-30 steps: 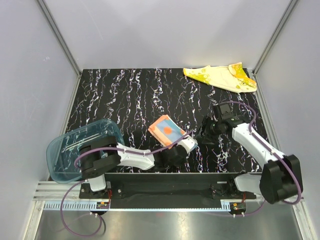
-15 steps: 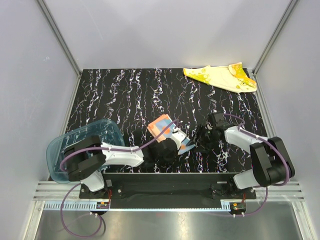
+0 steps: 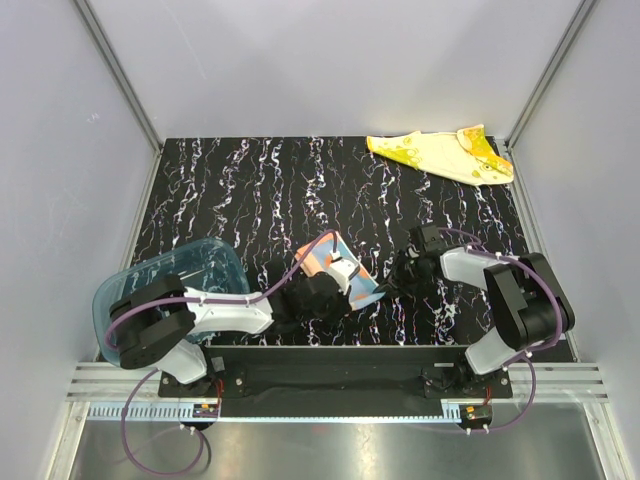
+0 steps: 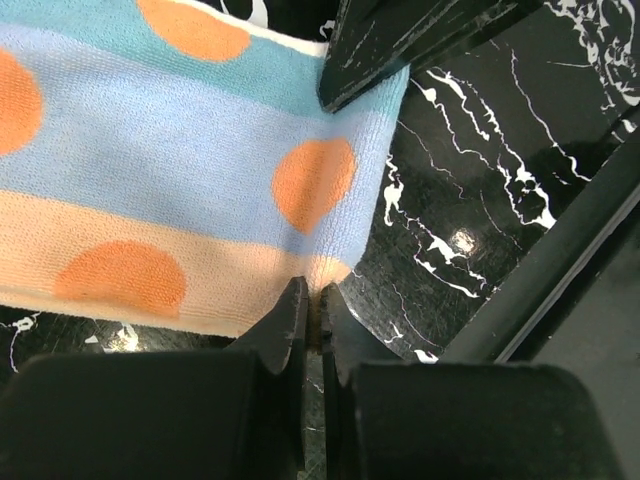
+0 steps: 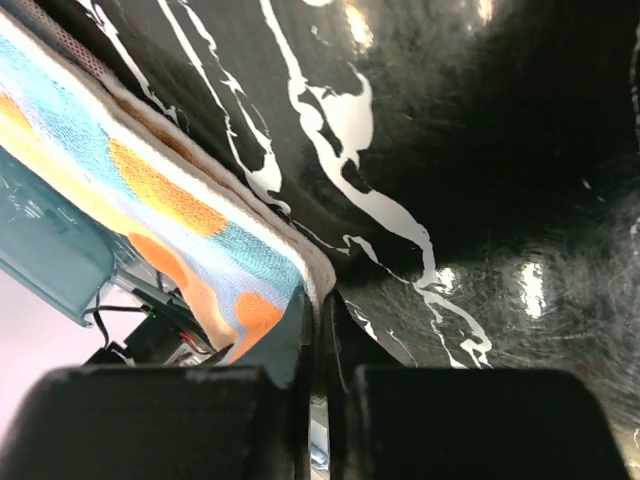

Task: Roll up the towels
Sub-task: Roll the towel

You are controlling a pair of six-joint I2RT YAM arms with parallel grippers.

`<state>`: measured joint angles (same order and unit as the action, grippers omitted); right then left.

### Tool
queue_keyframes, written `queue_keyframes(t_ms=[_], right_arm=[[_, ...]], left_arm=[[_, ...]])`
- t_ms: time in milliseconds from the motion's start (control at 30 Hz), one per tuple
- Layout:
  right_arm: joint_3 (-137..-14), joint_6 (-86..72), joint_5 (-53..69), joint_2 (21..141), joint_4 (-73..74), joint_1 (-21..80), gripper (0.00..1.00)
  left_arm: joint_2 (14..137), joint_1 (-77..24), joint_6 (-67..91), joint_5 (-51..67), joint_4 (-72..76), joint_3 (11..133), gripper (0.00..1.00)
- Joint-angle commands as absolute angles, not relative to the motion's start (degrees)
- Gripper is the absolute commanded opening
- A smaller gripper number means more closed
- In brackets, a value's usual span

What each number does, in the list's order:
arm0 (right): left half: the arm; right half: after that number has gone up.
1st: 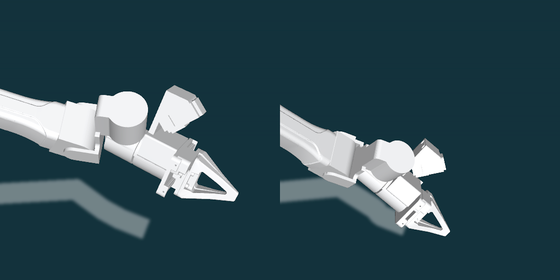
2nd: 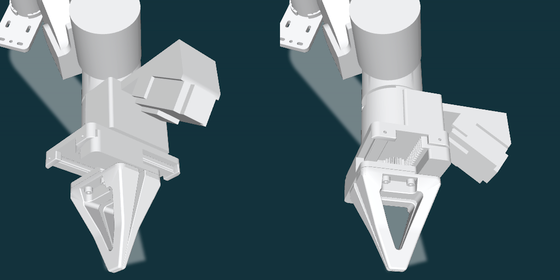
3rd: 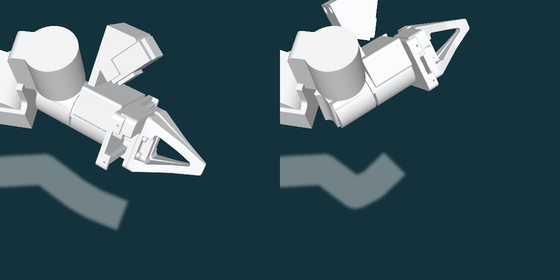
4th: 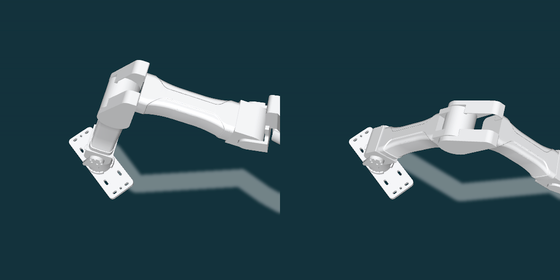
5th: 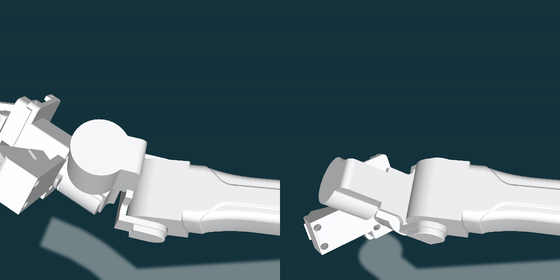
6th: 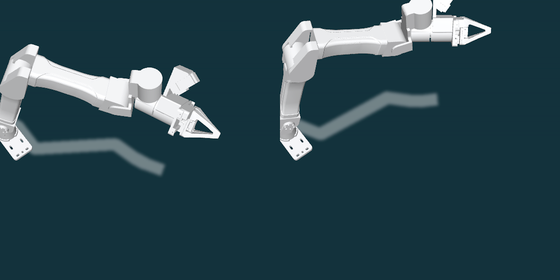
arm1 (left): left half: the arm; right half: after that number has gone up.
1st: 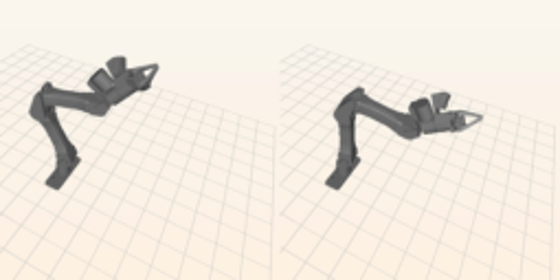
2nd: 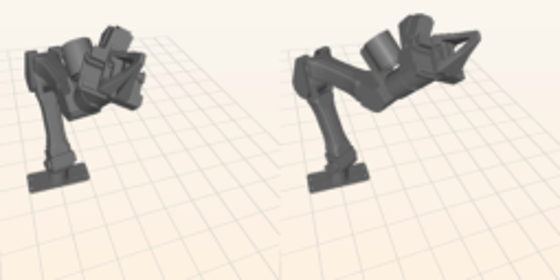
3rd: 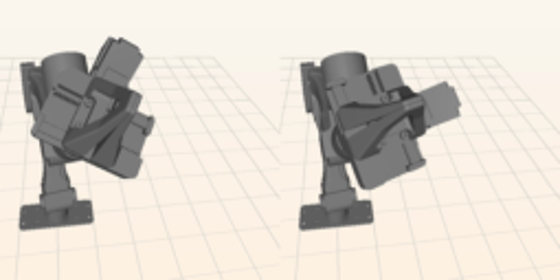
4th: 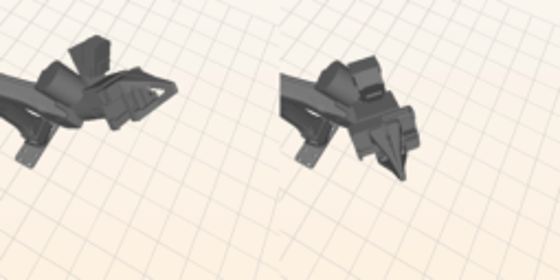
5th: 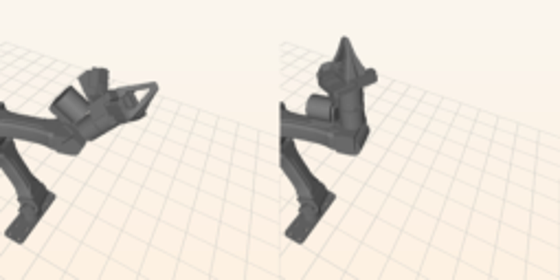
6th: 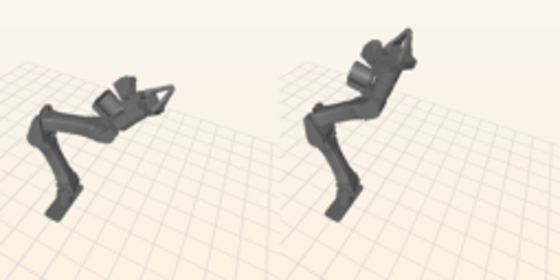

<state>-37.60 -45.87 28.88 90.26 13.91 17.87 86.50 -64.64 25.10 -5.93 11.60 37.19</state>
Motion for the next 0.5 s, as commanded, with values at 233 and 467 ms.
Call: queue_keyframes(t_ms=[233, 467], right_arm=[[-47.6, -39.3, 14.3, 87.1, 27.1, 18.0, 0.38], [-53.7, -37.1, 5.3, 82.2, 36.2, 18.0, 0.54]], left_arm=[[83.1, -63.5, 30.8, -0.5, 16.3, 34.9, 0.00], [82.8, -62.5, 35.9, 3.6, 17.7, 34.0, 0.00]])
